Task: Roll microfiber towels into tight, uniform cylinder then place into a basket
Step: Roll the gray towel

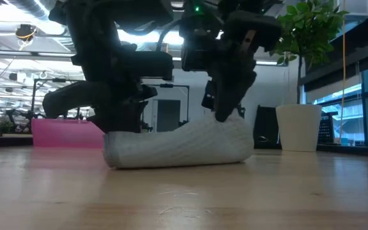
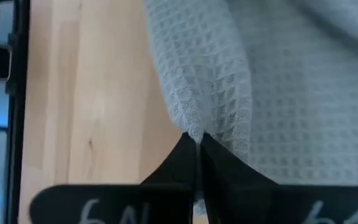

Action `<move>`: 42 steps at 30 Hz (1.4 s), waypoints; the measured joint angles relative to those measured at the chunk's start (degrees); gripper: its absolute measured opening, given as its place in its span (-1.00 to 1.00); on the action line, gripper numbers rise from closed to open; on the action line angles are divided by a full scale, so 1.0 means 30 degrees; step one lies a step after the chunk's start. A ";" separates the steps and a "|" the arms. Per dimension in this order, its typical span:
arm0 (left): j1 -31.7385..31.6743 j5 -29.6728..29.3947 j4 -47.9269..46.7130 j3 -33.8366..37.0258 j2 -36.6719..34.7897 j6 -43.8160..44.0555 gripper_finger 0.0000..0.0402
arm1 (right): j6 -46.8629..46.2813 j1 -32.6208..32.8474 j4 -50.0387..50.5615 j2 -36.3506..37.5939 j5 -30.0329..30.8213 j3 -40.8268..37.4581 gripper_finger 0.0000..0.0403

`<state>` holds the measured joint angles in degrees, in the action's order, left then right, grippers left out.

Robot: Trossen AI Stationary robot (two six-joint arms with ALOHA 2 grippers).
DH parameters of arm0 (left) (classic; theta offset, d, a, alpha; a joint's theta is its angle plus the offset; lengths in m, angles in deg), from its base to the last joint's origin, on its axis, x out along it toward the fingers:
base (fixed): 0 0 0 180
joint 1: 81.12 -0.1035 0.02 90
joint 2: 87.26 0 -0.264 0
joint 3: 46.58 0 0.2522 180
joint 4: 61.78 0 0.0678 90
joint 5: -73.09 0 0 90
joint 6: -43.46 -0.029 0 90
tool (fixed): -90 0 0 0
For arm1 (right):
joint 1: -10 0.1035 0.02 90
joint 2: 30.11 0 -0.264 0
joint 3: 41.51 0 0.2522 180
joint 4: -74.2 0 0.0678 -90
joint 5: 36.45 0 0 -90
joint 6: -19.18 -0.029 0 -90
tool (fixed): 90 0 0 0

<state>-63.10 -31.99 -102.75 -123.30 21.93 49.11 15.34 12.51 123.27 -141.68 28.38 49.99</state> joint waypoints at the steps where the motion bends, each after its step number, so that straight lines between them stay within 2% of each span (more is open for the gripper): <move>1: 0.0030 0.0007 0.0033 0.0000 0.0011 -0.0101 -1.00 | -0.0255 -0.0178 0.0001 0.0000 0.0000 0.0000 -0.95; 4: 0.0071 0.0075 0.0070 0.0000 0.0033 -0.0432 -1.00 | -0.0714 -0.0753 0.0020 0.0000 -0.0265 -0.0051 -0.95; 9: 0.0063 0.0170 0.0035 0.0015 0.0033 -0.0458 -1.00 | -0.0559 -0.1351 0.0717 0.0000 -0.3230 -0.0073 -0.95; 15: 0.0063 0.0238 0.0004 0.0022 0.0033 -0.0474 -1.00 | -0.0129 -0.1329 0.2188 -0.0363 -0.4424 -0.0073 -0.95; 21: 0.0071 0.0243 -0.0014 0.0038 0.0033 -0.0476 -1.00 | 0.0717 -0.1289 0.2291 -0.1049 -0.6831 -0.0109 -0.95; 28: 0.0085 0.0597 0.0228 0.0051 0.0041 -0.0598 -1.00 | 0.0349 -0.2412 0.2055 -0.1169 -0.9056 -0.0109 -0.95; 35: 0.0085 0.0587 0.0208 0.0051 0.0041 -0.0601 -1.00 | 0.0337 -0.2931 0.2176 -0.1793 -1.0662 -0.0117 -0.95; 42: 0.0085 0.0587 0.0208 0.0051 0.0041 -0.0829 -1.00 | -0.0701 -0.3110 0.1418 -0.3210 -1.0774 -0.0117 -0.95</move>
<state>-62.84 -30.23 -102.13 -123.15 22.06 46.62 13.23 3.18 127.52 -151.31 -3.95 49.64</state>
